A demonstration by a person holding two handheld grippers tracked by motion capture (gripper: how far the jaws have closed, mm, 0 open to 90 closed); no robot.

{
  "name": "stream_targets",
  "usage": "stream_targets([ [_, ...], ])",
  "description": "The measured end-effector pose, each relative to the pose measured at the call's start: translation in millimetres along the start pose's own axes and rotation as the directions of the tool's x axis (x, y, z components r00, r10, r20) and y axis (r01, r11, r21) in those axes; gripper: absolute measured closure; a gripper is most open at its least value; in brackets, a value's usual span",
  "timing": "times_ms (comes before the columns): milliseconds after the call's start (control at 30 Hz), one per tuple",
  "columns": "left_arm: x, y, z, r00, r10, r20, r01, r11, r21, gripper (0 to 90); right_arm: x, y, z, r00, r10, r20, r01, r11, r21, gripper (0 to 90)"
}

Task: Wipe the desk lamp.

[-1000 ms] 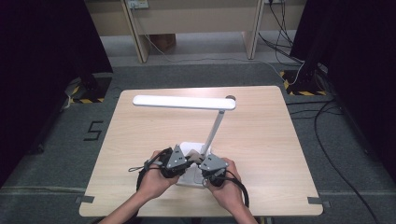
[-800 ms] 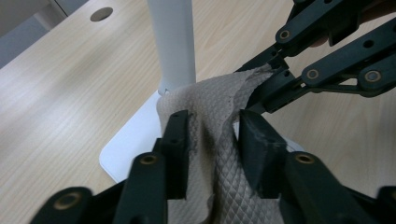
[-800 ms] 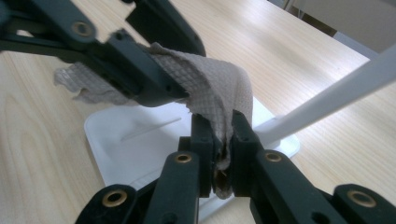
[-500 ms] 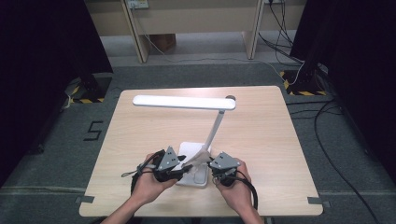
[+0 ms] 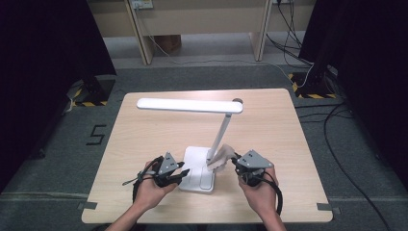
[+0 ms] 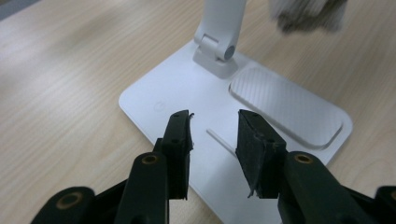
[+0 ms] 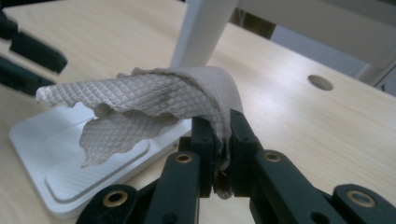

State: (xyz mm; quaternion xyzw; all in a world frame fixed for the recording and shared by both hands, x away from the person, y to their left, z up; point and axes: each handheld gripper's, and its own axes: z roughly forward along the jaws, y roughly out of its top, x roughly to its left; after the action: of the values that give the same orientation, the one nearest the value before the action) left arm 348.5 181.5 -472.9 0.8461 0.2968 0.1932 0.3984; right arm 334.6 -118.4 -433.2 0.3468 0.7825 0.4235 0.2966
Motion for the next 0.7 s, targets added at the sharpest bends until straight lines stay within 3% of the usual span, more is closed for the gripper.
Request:
stream_targets([
  [267, 5.3, -24.2, 3.6, 0.9994, -0.035, -0.006, 0.035, 0.9991, 0.022, 64.4, -8.6, 23.6, -8.1, 0.9984, -0.023, 0.051, 0.027, 0.997, -0.075, 84.0],
  [433, 2.6, -31.7, 6.9, 0.9989, -0.045, 0.012, 0.045, 0.9987, 0.026, 62.8, -12.3, 38.4, -11.5, 0.9961, -0.003, 0.088, 0.014, 0.992, -0.127, 84.0],
  [467, 1.6, -32.7, 7.6, 0.9985, -0.053, 0.012, 0.053, 0.9985, 0.016, 61.9, -12.9, 45.3, -14.5, 0.9945, 0.017, 0.103, -0.001, 0.988, -0.155, 84.0],
  [700, -0.2, -34.2, 9.1, 0.9975, -0.066, 0.025, 0.066, 0.9978, -0.004, 60.5, -13.9, 62.1, -23.0, 0.9898, 0.038, 0.138, -0.007, 0.975, -0.223, 83.9],
])
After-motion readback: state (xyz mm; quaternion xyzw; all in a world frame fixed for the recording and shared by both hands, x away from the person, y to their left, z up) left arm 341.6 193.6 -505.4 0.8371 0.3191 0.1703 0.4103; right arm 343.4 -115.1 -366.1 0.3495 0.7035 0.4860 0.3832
